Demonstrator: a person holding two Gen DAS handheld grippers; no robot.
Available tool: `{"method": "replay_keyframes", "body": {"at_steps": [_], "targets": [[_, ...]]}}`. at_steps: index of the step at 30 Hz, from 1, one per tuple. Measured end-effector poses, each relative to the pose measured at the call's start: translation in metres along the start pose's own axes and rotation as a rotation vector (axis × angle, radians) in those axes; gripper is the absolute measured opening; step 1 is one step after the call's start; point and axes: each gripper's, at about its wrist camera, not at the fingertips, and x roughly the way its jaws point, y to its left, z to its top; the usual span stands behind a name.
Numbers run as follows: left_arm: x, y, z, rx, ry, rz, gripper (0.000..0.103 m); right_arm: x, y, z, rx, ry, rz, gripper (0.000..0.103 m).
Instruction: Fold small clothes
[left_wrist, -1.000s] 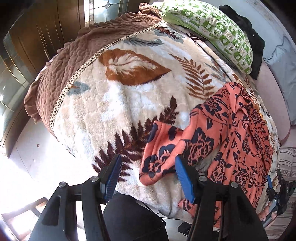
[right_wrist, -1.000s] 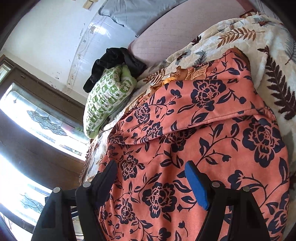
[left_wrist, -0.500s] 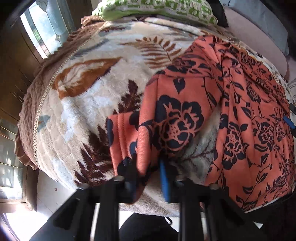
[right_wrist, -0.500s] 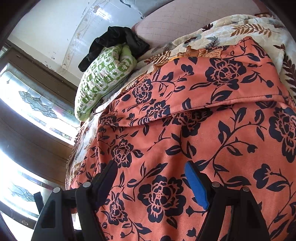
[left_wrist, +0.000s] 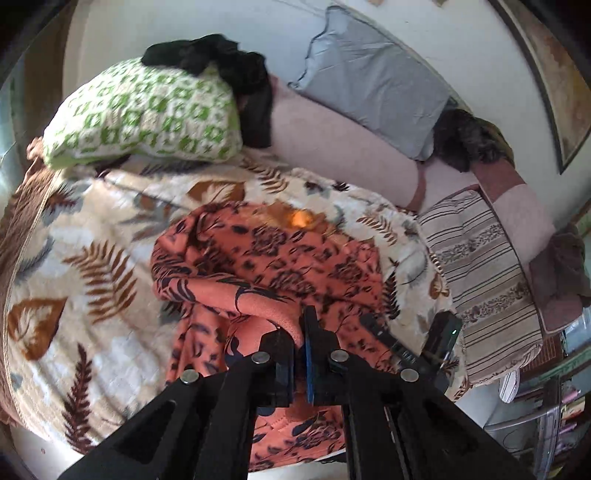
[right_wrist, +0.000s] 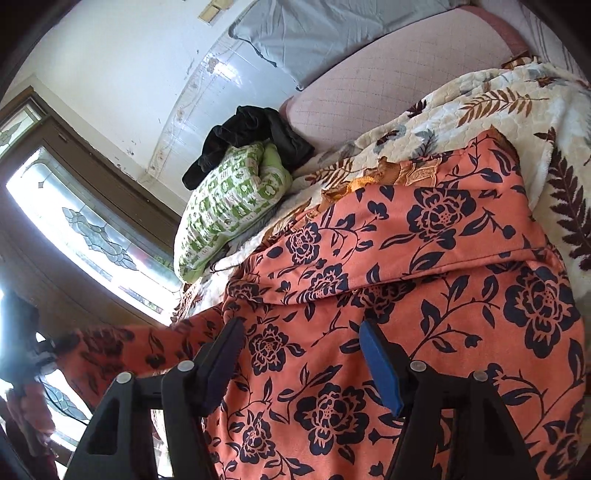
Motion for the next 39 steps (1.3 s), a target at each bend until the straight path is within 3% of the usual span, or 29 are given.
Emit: {"method": "replay_keyframes", "body": {"at_steps": [4,6,10,12,15,17,19,23,27,30,34,36,37,38,39], "targets": [[0.049,-0.068,0.058,0.045,0.020,-0.034,0.009,-0.015,-0.013,0.009,0.061,-0.046,0.001,0.068],[0.078,-0.092,0.073,0.083,0.083,-0.054,0.044,-0.023,-0.028,0.017,0.117,-0.064,-0.009,0.068],[0.084,-0.095,0.072,0.137,0.001,-0.033,0.061,-0.041,-0.063,0.033,0.253,-0.108,0.018,0.077],[0.083,-0.078,0.061,0.184,-0.035,0.036,0.071,-0.046,-0.072,0.040,0.279,-0.126,0.028,0.079],[0.097,-0.028,0.040,0.187,-0.017,0.165,0.071,-0.043,-0.080,0.049,0.302,-0.098,0.041,0.079],[0.109,0.018,0.025,0.118,0.001,0.241,0.071,-0.031,-0.087,0.050,0.347,-0.029,0.092,0.079],[0.120,0.065,0.010,0.013,-0.005,0.267,0.071,-0.017,-0.091,0.048,0.387,0.020,0.119,0.079],[0.137,0.135,-0.020,-0.225,-0.063,0.231,0.071,0.014,-0.094,0.041,0.407,0.094,0.102,0.079],[0.156,0.173,-0.037,-0.369,-0.125,0.194,0.071,0.033,-0.102,0.036,0.444,0.106,0.111,0.079],[0.166,0.192,-0.046,-0.418,-0.165,0.160,0.071,0.047,-0.100,0.033,0.418,0.128,0.068,0.079],[0.187,0.203,-0.051,-0.422,-0.102,0.101,0.063,0.072,-0.094,0.024,0.367,0.166,0.010,0.078],[0.185,0.202,-0.045,-0.425,-0.094,0.074,0.052,0.076,-0.083,0.023,0.295,0.139,-0.013,0.065],[0.182,0.202,-0.043,-0.417,-0.106,0.063,0.048,0.078,-0.077,0.024,0.254,0.127,-0.017,0.032],[0.179,0.204,-0.043,-0.415,-0.117,0.052,0.038,0.081,-0.071,0.023,0.224,0.129,-0.038,0.011],[0.177,0.207,-0.043,-0.424,-0.123,0.041,0.035,0.084,-0.065,0.022,0.206,0.129,-0.064,0.011]]}}
